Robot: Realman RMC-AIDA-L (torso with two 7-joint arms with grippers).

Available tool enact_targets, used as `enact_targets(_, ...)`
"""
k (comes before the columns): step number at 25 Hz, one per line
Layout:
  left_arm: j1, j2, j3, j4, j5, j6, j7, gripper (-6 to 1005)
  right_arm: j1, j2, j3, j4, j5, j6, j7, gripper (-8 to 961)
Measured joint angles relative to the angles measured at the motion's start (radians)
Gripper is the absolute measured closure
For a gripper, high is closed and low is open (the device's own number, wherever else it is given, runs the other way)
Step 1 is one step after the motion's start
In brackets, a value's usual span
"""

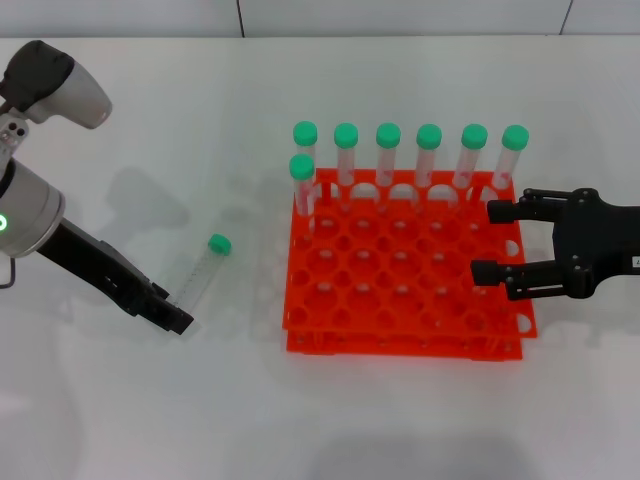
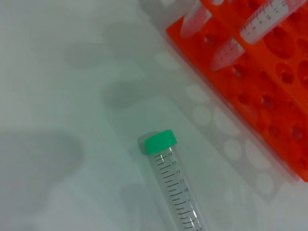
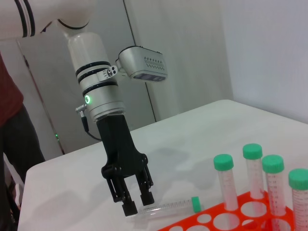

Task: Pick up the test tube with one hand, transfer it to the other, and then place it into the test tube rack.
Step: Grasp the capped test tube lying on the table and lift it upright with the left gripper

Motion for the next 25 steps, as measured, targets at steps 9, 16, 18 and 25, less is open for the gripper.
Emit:
enact_targets(9, -0.009, -0.005, 0.019, -0.023, 0.007, -0.018, -0.001, 432, 0.000, 0.000, 0.000, 0.002, 0.000, 0.001, -0.004, 94)
enact_targets(16, -0.012, -0.006, 0.023, -0.026, 0.007, -0.026, -0.003, 440, 0.000, 0.000, 0.000, 0.003, 0.000, 0.002, -0.004, 93)
enact_targets(18, -0.012, -0.006, 0.023, -0.026, 0.009, -0.031, -0.008, 452, 0.000, 0.000, 0.000, 0.003, 0.000, 0.003, -0.005, 93)
enact_targets(25, -0.012, -0.006, 0.024, -0.028, 0.021, -0.045, -0.019, 529, 0.000, 0.000, 0.000, 0.003, 0.000, 0.005, -0.013, 93)
